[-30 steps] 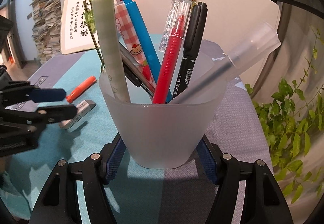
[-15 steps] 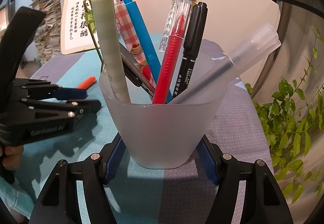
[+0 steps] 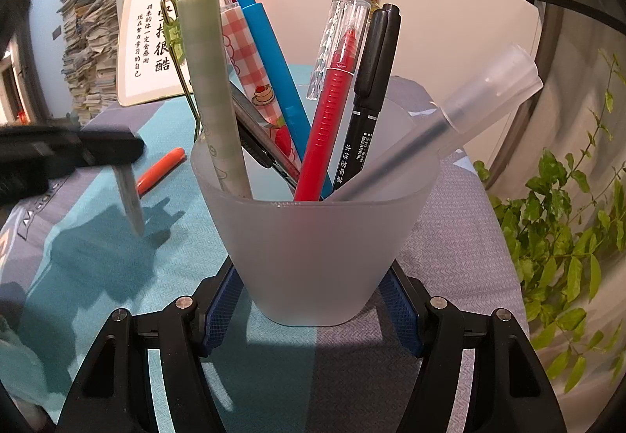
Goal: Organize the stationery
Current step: 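Lift the white eraser over the frosted cup and drop it in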
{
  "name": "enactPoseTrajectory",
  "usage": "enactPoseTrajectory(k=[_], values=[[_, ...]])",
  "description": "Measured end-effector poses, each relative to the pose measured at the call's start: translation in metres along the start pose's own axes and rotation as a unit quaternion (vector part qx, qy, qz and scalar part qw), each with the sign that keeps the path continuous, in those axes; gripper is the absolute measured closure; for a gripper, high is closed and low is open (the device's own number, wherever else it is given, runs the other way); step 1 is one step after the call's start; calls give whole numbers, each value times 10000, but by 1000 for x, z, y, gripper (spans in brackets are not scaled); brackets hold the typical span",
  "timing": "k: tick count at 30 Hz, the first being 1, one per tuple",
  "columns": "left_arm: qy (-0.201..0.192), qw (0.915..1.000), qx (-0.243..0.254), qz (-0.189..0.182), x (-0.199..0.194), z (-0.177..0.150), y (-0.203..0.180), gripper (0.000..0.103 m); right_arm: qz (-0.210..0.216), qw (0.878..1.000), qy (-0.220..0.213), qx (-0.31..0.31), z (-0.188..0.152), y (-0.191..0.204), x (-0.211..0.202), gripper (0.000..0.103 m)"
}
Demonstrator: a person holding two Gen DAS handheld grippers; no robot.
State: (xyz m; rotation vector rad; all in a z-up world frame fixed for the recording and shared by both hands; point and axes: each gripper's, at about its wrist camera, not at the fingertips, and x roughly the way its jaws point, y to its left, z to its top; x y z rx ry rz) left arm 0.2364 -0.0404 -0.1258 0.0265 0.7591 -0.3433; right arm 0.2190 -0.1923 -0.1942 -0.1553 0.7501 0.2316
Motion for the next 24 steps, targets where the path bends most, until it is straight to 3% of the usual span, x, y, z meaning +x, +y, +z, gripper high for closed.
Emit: enactPoseTrajectory(k=[9, 16, 20, 24], values=[[-607, 9977, 19, -318, -44, 23, -15, 90, 5, 10000, 0, 3, 0, 0, 0, 34], [-1369, 9861, 131, -936, -90, 47, -45, 90, 13, 10000, 0, 10, 0, 0, 0, 34], [-1502, 9816, 249, -1151, -97, 56, -64, 90, 12, 10000, -1, 8, 0, 0, 0, 34], [-1354, 9795, 410, -1434, -85, 62, -81, 90, 24, 10000, -2, 18, 0, 0, 0, 34]])
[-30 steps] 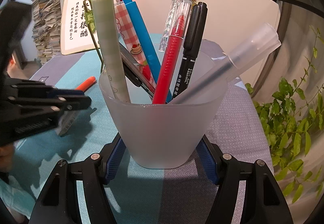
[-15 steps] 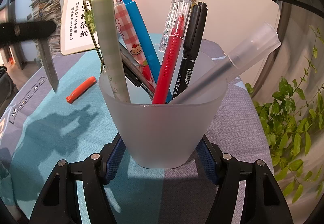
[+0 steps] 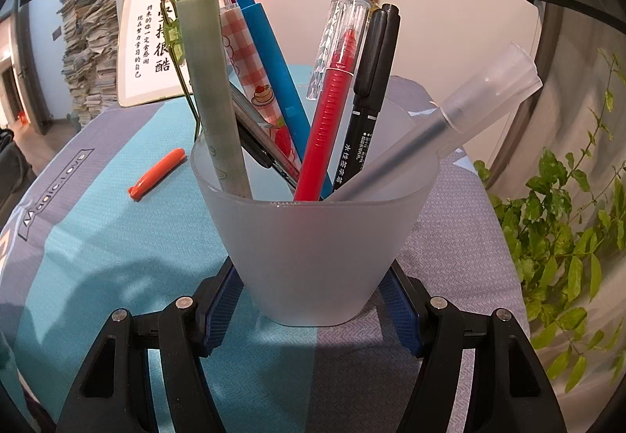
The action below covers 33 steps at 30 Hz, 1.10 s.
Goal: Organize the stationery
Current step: 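Lift the white eraser over the frosted cup and drop it in, then grasp the orange highlighter with the left gripper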
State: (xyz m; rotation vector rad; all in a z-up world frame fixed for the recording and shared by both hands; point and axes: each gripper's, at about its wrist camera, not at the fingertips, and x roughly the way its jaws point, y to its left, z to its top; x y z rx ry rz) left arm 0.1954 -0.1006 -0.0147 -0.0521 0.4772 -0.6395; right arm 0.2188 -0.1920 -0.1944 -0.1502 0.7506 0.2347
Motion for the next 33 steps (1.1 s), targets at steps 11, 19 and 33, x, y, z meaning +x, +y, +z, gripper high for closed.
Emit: enactPoseTrajectory(k=[11, 19, 33], values=[[848, 9962, -204, 33, 52, -15, 5, 90, 53, 10000, -16, 36, 0, -4, 0, 34], [1200, 9924, -242, 114, 66, -25, 11, 90, 62, 10000, -19, 43, 0, -4, 0, 34], [913, 9944, -334, 415, 36, -26, 35, 76, 46, 10000, -25, 33, 0, -3, -1, 34]])
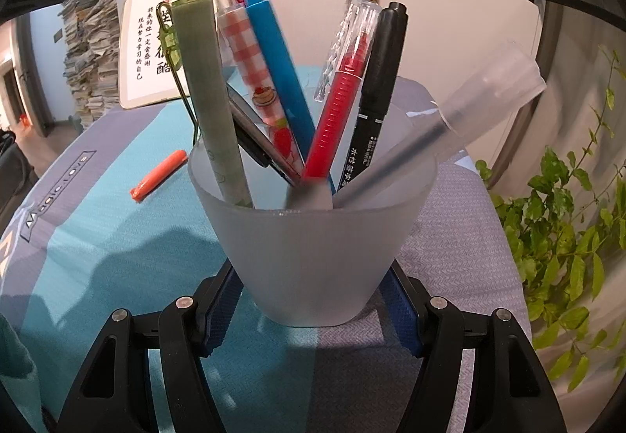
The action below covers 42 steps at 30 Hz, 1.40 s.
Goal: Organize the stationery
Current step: 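Grasp the orange highlighter with the left gripper, then lift the orange highlighter over the frosted cup and drop it in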
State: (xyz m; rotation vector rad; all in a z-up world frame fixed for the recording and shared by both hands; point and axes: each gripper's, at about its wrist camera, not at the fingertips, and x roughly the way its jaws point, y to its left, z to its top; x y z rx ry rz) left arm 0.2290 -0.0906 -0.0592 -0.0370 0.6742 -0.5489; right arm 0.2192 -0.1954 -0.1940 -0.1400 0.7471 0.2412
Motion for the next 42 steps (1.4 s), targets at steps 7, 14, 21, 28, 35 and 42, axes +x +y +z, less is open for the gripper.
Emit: enactPoseTrajectory(k=[7, 14, 21, 28, 35, 42], values=[[268, 9944, -396, 948, 6, -28, 63, 77, -10, 10000, -3, -9, 0, 0, 0, 34], [998, 9835, -681, 1344, 57, -55, 108, 77, -47, 10000, 5, -23, -1, 1, -1, 34], [1191, 9792, -545, 1548, 87, -56, 112, 77, -59, 10000, 20, -25, -1, 2, -1, 34], [1375, 9757, -555, 1613, 103, -59, 120, 77, -34, 10000, 32, -6, 0, 3, -1, 34], [1365, 9768, -469, 1585, 104, -56, 119, 90, -22, 10000, 33, 3, 0, 2, -1, 34], [690, 9868, -338, 1427, 59, -38, 98, 90, -23, 10000, 42, 0, 0, 2, -1, 34]])
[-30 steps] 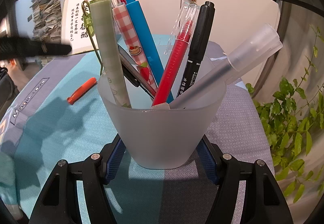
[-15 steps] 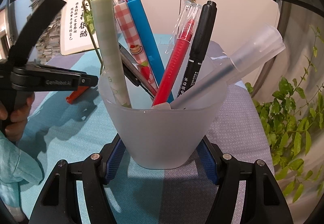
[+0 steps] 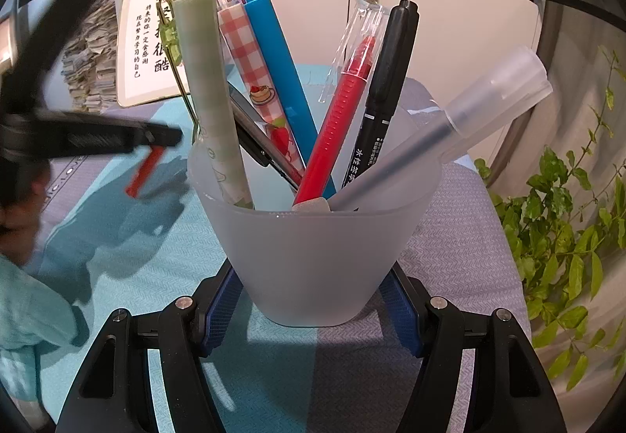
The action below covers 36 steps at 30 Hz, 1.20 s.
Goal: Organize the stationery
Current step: 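Lift the orange highlighter over the frosted cup and drop it in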
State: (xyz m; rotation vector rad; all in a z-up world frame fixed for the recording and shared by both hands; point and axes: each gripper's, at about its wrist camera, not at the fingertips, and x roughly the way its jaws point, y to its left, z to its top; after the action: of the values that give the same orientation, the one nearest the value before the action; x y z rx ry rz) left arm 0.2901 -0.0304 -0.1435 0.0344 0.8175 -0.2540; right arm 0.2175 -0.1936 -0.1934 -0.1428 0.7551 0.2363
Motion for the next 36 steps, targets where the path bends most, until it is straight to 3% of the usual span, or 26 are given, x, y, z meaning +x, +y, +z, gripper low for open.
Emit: enactPoseTrajectory(k=[9, 19, 23, 29, 36], values=[[-878, 9950, -71, -465, -72, 12, -14, 90, 1, 10000, 1, -1, 0, 0, 0, 34], [-1637, 9729, 366, -1589, -124, 29, -82, 90, 4, 10000, -2, 1, 0, 0, 0, 34], [-1584, 9674, 469, -1921, -117, 39, -103, 90, 16, 10000, -25, 10, 0, -1, -1, 34], [-1088, 9731, 228, -2019, -80, 43, -109, 90, 76, 9999, -55, 54, 2, -6, -1, 34], [-800, 9744, 109, -2100, -60, 36, -109, 90, 126, 9999, -71, 90, 2, -11, -1, 34]])
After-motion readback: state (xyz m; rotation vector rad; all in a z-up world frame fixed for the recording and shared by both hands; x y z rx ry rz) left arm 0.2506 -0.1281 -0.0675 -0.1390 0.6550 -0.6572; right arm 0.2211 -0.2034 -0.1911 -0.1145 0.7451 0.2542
